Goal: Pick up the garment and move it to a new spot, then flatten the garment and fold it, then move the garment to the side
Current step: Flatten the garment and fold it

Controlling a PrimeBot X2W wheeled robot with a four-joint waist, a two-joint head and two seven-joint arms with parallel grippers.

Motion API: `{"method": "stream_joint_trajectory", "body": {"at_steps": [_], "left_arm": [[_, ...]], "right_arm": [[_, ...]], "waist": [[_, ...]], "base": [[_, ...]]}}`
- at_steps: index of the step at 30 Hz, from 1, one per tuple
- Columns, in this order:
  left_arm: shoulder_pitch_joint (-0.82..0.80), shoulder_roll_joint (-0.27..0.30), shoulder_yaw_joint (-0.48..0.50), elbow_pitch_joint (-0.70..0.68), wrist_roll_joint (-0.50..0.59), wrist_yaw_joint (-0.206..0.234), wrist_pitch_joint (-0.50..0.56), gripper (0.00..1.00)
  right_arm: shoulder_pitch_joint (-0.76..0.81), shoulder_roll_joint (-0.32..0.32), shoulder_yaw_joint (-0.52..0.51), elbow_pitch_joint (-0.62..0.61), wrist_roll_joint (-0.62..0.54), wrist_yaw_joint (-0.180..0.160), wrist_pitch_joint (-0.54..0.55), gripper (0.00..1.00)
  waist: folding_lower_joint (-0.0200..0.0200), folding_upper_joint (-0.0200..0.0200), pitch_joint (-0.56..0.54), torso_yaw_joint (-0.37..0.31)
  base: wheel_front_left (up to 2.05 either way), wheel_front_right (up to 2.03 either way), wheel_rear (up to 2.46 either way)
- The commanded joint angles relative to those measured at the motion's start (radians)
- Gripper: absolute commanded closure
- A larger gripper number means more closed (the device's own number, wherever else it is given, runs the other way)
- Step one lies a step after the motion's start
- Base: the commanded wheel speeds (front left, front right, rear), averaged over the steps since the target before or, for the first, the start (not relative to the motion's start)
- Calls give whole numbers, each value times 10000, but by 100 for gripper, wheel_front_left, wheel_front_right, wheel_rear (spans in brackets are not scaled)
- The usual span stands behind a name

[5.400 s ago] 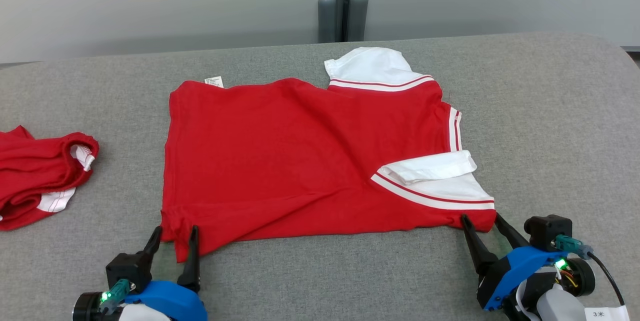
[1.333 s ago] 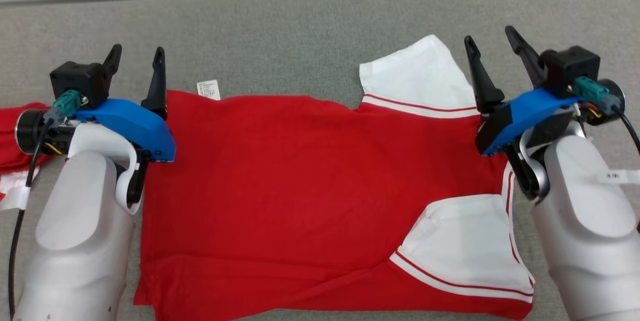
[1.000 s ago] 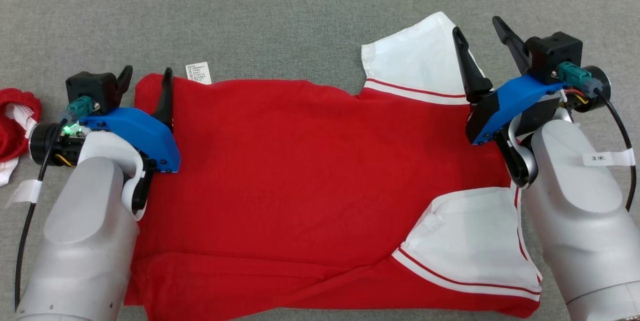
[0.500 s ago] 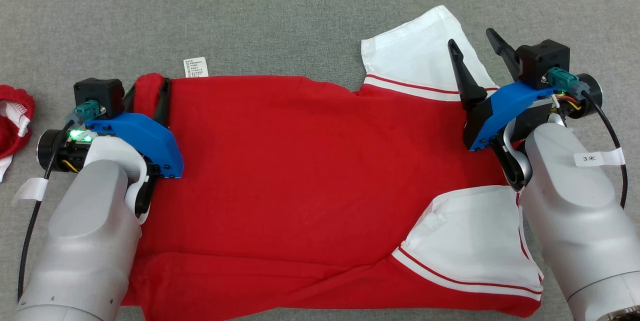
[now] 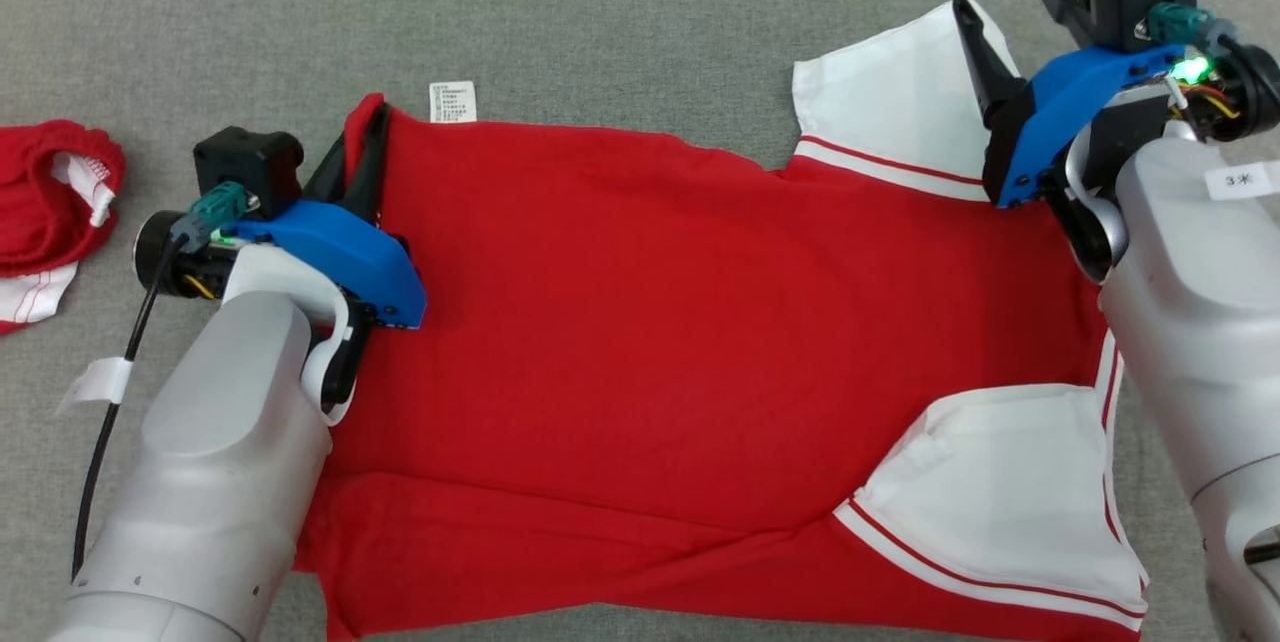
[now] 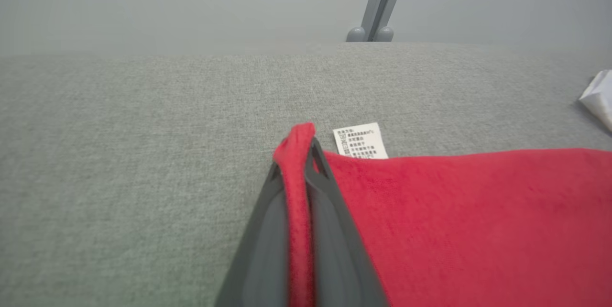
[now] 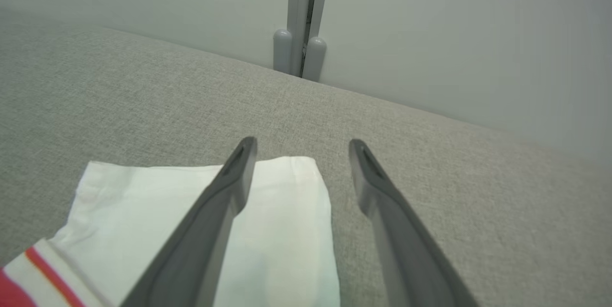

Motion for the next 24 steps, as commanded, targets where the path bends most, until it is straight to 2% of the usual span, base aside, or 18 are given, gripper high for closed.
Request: {"method": "stream_joint_trajectory", "body": {"at_steps": [1,6,15,16,17,24], "left_arm": [[-255,19,-143,-194,-8,-12,-109,100],[-423,-1,-465,-488,-183,-12,-198,100],[-526,131,-791,-530,-276,-9,-344,100],[-523,139,-806,-513,-291,-9,-346,100],[-534,145,-818,-496,-318,-9,-349,100],[-584,173,-778,-337,-428,-9,-407,100]], "right_arm": [[-355,-193,24,196,-25,3,135,0],[-802,-359,-55,908,209,3,677,0],[-1122,-339,-2,1851,227,3,846,0],[-1122,-288,42,1905,252,3,839,89],[-1125,-241,86,1951,292,3,826,100],[-1133,-179,309,1938,577,1,234,100]], "waist": [[0,-1,211,220],[0,-1,475,490],[0,-1,832,643],[0,-1,834,634],[0,-1,829,624],[0,-1,609,502]], "base": [[0,0,0],[0,0,0],[0,0,0],[0,0,0],[0,0,0],[0,0,0]]}}
